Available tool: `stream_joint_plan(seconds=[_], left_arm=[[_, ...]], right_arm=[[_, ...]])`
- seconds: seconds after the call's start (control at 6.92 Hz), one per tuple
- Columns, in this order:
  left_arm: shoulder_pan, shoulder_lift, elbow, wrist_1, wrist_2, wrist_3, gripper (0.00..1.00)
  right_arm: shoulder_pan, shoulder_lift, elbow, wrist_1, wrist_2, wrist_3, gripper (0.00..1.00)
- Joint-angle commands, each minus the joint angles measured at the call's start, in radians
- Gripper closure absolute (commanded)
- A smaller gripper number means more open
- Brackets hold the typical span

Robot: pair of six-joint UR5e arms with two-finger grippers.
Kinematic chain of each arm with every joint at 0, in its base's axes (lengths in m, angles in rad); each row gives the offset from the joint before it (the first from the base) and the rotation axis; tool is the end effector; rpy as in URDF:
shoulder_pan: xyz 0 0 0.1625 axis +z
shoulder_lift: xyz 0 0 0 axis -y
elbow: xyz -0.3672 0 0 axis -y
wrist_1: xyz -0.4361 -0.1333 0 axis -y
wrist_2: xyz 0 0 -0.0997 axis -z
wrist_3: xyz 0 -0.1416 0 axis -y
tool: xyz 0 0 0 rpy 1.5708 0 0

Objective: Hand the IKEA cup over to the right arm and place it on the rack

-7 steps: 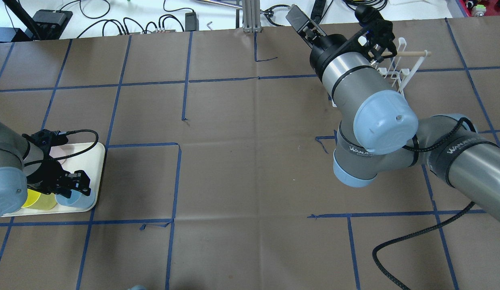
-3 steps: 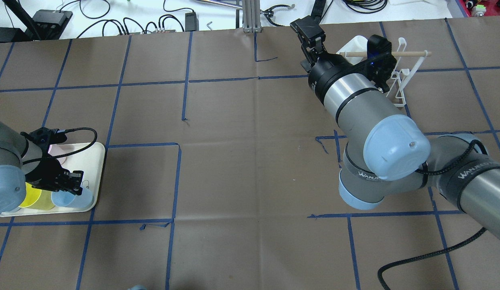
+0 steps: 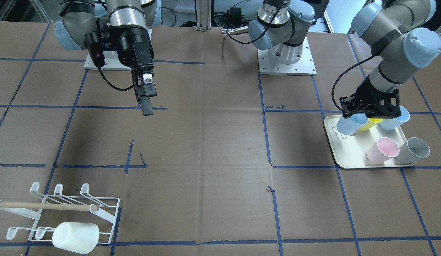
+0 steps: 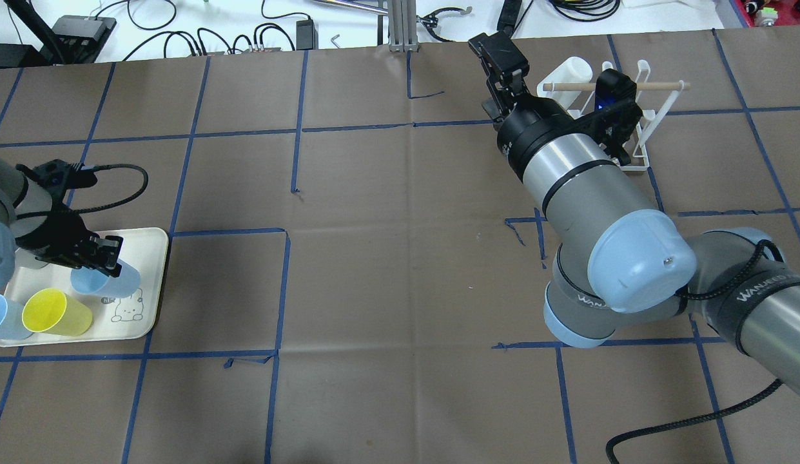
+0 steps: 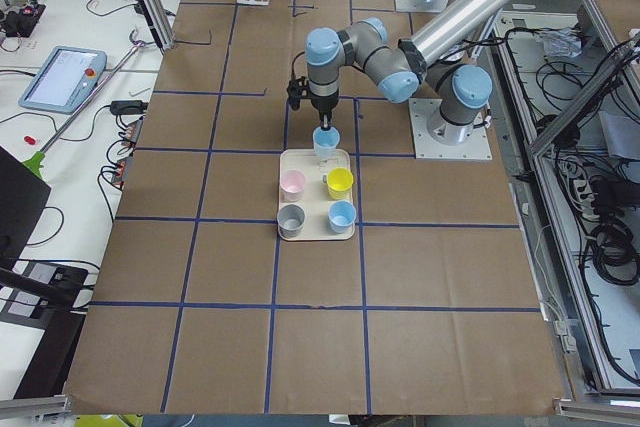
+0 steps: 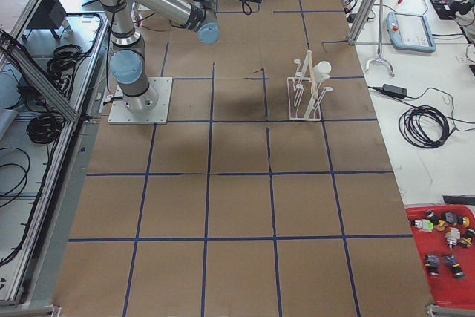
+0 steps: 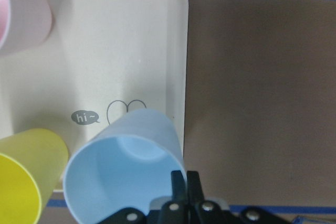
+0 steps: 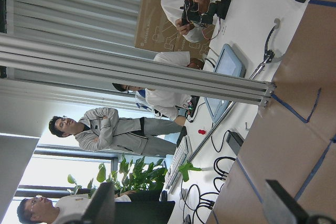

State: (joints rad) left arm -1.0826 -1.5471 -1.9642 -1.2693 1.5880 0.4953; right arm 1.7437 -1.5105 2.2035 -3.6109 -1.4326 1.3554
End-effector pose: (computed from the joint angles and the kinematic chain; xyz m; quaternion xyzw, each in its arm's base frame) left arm 0.1132 -0.4922 0.2240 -0.0038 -0.9994 -0.0341 0.0085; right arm 0.2394 -0.4825 0.3165 0.3989 0.6714 -0.4119 0.4695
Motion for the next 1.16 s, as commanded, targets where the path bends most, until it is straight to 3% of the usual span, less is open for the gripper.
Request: stream_joint_plan(seconds=[0.0, 0.14, 0.29, 0.87, 1.01], left_arm=[[-0.124, -0.052, 0.361, -0.337, 0.001, -0.065, 1.0], [-0.179, -0.104, 0.495, -0.411, 0.004, -0.081, 1.0], [-0.241, -0.138, 0.551, -0.415, -0.002, -0.119, 1.0], [-0.394, -0.176, 0.516, -0.203, -0.147, -0.196, 1.0], [-0.416, -0.168, 0.501, -0.08, -0.263, -0.19, 1.0]], right_arm=[[0.0, -0.001, 0.001, -0.006, 0.0, 0.001, 0.0], [0.0, -0.001, 0.001, -0.005, 0.0, 0.001, 0.0], [0.0, -0.002, 0.001, -0.005, 0.0, 0.001, 0.0], [0.0, 0.001, 0.001, 0.004, -0.003, -0.004, 0.0], [0.002, 0.001, 0.002, 0.003, -0.002, -0.002, 0.0]])
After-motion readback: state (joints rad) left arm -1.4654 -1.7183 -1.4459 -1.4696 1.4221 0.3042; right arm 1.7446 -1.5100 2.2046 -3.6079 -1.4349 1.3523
